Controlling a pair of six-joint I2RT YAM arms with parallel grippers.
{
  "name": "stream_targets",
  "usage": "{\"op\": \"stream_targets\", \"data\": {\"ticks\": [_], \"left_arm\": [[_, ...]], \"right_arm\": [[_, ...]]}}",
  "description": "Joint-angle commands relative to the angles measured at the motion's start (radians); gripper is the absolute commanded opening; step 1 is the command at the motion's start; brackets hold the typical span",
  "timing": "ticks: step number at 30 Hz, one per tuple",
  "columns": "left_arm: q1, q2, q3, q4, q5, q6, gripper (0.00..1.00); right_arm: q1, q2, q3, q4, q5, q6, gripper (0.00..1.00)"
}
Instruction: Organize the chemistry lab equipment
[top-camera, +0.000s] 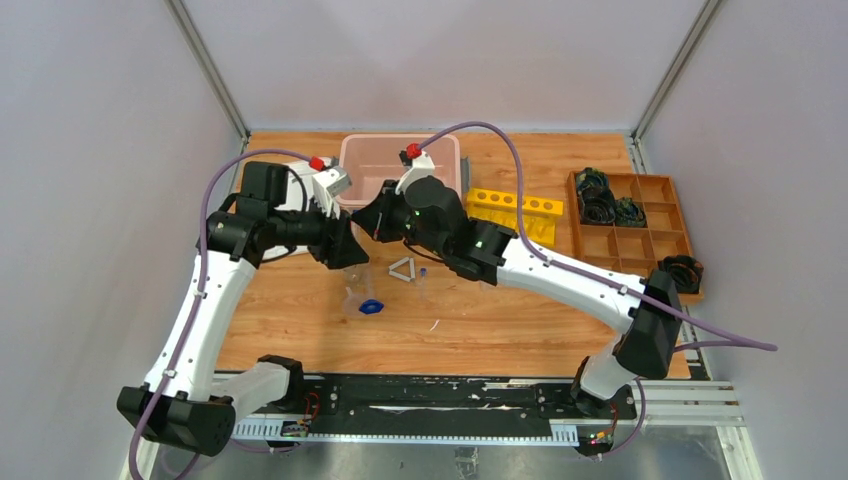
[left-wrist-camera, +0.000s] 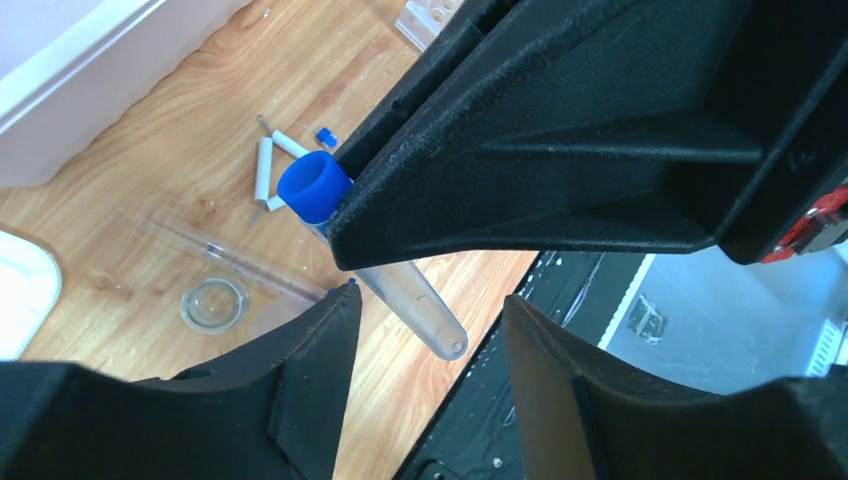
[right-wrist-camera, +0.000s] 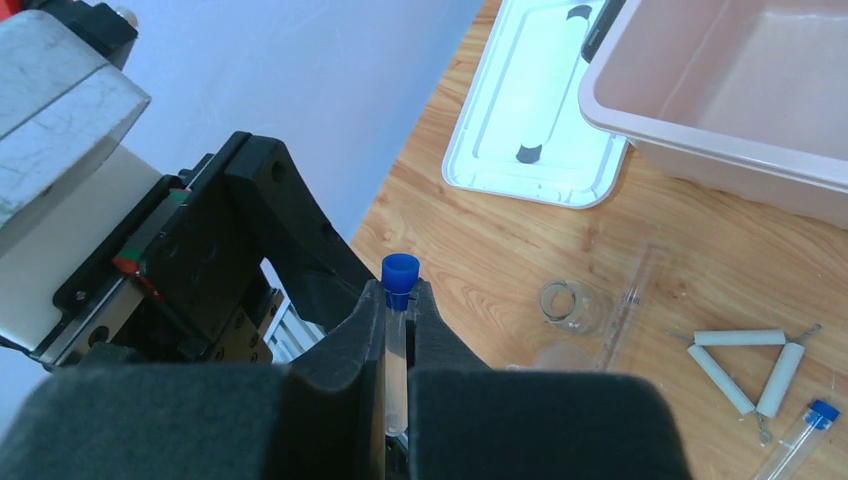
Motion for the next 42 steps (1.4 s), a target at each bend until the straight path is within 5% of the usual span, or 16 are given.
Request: {"op": "stream_targets", "data": {"ticks": [1, 6, 9, 12, 15, 25, 38, 42], "left_arm": [[-0.002, -0.015, 0.007, 0.008, 0.039, -0.015, 0.53], [-0.002, -0.018, -0.011, 0.008, 0.008, -0.002, 0.20], [-0.002, -0.022, -0.023, 0.008, -0.025, 0.020, 0.00], [-0.002, -0.039, -0.031, 0.008, -0.059, 0.054, 0.00], [-0.003, -0.072, -0.047, 0.008, -0.063, 0.115, 0.00], [-0.002, -0.137, -0.099, 0.008, -0.076, 0.239, 0.00], [-0.002, -0.169, -0.100, 0.008, -0.084, 0.257, 0.00], [-0.002, -0.173, -0.101, 0.008, -0.089, 0.257, 0.02]], "right_arm": [[0.025, -0.050, -0.042, 0.086, 0.084, -0.021, 0.00], [0.028, -0.077, -0.076, 0.093, 0.119, -0.036, 0.00], [0.028, -0.087, -0.084, 0.091, 0.131, -0.047, 0.18], [-0.006, -0.059, -0.004, -0.041, 0.035, -0.051, 0.47], [-0.061, -0.009, 0.117, -0.232, -0.167, -0.054, 0.53], [-0.113, 0.106, 0.352, -0.489, -0.536, -0.138, 0.49], [-0.114, 0.186, 0.431, -0.540, -0.546, -0.142, 0.38], [-0.114, 0.190, 0.432, -0.548, -0.552, -0.146, 0.23]]}}
